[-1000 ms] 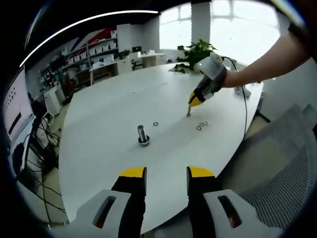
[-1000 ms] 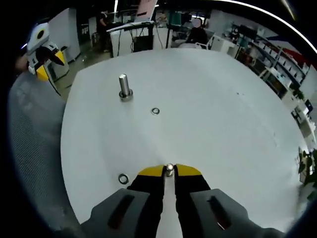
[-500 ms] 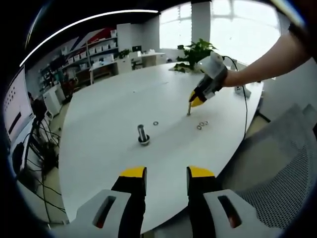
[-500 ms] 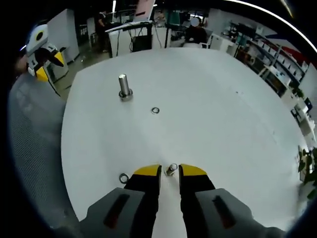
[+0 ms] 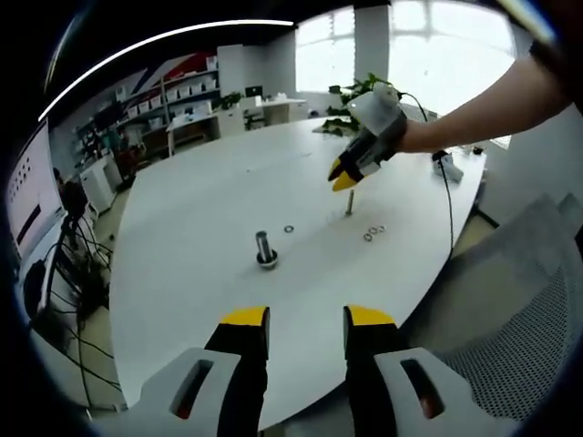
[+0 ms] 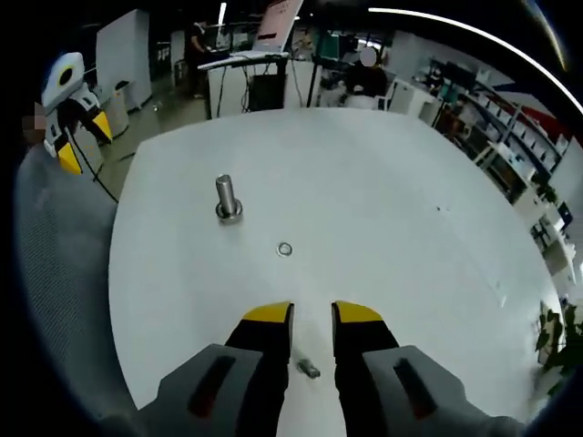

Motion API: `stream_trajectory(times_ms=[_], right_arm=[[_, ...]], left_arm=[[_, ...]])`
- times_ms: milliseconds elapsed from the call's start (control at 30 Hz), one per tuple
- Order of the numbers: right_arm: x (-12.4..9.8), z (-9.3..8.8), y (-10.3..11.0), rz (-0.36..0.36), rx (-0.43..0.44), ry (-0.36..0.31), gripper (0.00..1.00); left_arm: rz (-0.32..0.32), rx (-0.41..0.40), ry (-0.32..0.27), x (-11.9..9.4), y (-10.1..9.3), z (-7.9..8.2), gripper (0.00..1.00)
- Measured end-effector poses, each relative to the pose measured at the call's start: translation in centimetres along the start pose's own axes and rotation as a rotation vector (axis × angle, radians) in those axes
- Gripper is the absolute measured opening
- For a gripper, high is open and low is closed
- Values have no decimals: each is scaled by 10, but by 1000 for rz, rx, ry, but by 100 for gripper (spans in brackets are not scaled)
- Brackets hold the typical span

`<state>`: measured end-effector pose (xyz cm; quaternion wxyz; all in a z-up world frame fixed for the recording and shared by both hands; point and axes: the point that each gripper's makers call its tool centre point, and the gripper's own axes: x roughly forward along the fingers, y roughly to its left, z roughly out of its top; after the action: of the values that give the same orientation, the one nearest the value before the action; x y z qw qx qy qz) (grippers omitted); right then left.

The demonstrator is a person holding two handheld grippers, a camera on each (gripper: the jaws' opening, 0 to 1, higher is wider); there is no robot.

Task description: Place the washer onto the threaded stud by aligning its center hole with the stud, sliding it down to the base, and recovering from edge contact or off-axis alignment until the washer reaches the visible bottom stop.

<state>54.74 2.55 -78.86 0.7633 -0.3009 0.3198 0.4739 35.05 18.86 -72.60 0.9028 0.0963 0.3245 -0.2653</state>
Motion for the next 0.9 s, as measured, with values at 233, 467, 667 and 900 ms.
stream_trajectory(times_ms=[233, 467, 667, 900], right_arm=[[27, 9, 15, 45, -14, 49, 23], [53, 13, 26, 93, 48, 68, 23], [69, 15, 27, 98, 44, 96, 25], [85, 14, 30, 122, 96, 115, 25]], left_arm=[[11, -28, -27, -3, 5, 4, 31], [17, -40, -48, -4, 6, 7, 32], [16, -47, -47, -4, 7, 6, 32], [18, -55, -50, -4, 8, 6, 32]])
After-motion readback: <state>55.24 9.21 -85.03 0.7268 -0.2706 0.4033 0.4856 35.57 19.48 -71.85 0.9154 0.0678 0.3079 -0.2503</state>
